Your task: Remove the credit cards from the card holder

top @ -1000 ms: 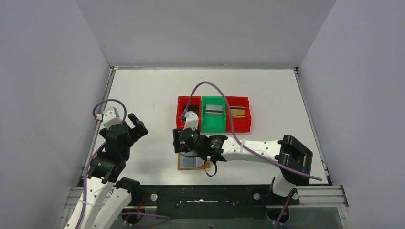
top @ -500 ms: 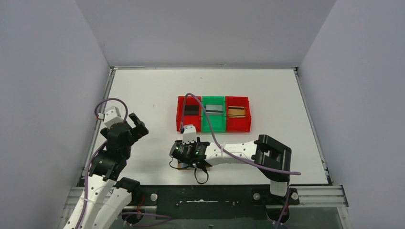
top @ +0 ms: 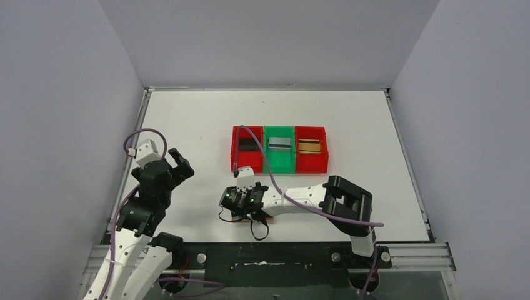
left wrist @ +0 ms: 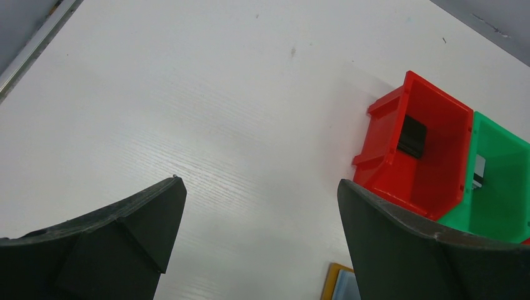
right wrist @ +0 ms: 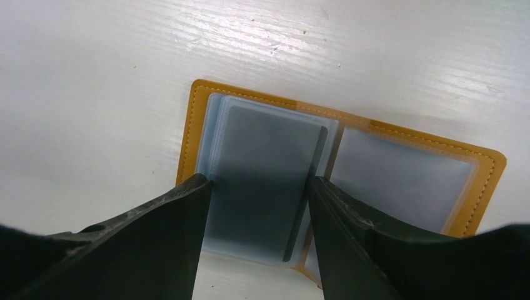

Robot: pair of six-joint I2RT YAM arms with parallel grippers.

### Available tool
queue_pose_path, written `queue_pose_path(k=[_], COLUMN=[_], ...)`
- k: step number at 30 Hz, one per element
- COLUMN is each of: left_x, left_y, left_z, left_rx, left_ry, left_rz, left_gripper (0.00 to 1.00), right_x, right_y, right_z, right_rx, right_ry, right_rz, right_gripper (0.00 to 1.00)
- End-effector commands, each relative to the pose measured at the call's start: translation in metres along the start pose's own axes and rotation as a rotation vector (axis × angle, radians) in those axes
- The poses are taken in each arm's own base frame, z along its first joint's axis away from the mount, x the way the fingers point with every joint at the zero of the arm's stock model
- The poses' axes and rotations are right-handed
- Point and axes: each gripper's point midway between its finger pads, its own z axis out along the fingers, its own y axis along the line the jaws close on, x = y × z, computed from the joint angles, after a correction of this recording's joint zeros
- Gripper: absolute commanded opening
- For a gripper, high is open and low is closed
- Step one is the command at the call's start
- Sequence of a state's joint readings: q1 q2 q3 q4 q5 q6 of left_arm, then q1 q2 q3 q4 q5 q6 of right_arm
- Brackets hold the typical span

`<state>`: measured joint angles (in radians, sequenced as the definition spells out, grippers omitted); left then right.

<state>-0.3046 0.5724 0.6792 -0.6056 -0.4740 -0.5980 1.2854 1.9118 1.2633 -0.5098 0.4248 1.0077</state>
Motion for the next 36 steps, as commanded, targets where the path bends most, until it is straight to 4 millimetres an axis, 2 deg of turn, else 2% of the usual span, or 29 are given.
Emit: queue_pose_path(k=[1, 8, 12, 16, 21, 24, 28, 30, 36], left_x=[-0.013, -0.012, -0.008, -0.003, 0.007, 0.016, 0.035, 0.057, 0.099], left_y=[-0.007, -0.007, -0.011, -0.015, -0.030, -0.048, -0.076, -0.086, -0.122], left_z=[0.000, 0.000, 0.001, 0.003, 0.003, 0.003, -0.005, -0.008, -0.024], left_rx=[0.028, 0.032, 0.052, 0.067, 0.143, 0.241, 0.382, 0.460, 0.716], left_ry=[-0.043, -0.041, -0.027, -0.002, 0.050, 0.099, 0.216, 0.294, 0.470], left_rz=[-0.023, -0.024, -0.016, -0.005, 0.018, 0.031, -0.005, -0.032, -0.106], left_gripper=[0.95, 0.95, 0.94, 0.95, 0.95, 0.95, 0.93, 0.90, 0.83], right_x=[0.000, -0.002, -0.014, -0.024, -0.044, -0.051, -0.062, -0.063, -0.064], right_y=[0.004, -0.003, 0.004, 0.017, 0.028, 0.032, 0.028, 0.021, 0.002], right_z=[0.000, -0.002, -0.004, -0.007, -0.019, -0.020, -0.028, -0.029, -0.025], right_rx=[0.011, 0.031, -0.026, -0.137, -0.248, -0.349, -0.481, -0.499, -0.543], right_ry=[0.007, -0.009, -0.046, -0.077, -0.143, -0.146, -0.187, -0.208, -0.234], right_rz=[0.008, 0.030, 0.083, 0.167, 0.248, 0.311, 0.427, 0.455, 0.516], right_gripper=[0.57, 0.44, 0.34, 0.29, 0.29, 0.28, 0.27, 0.28, 0.30])
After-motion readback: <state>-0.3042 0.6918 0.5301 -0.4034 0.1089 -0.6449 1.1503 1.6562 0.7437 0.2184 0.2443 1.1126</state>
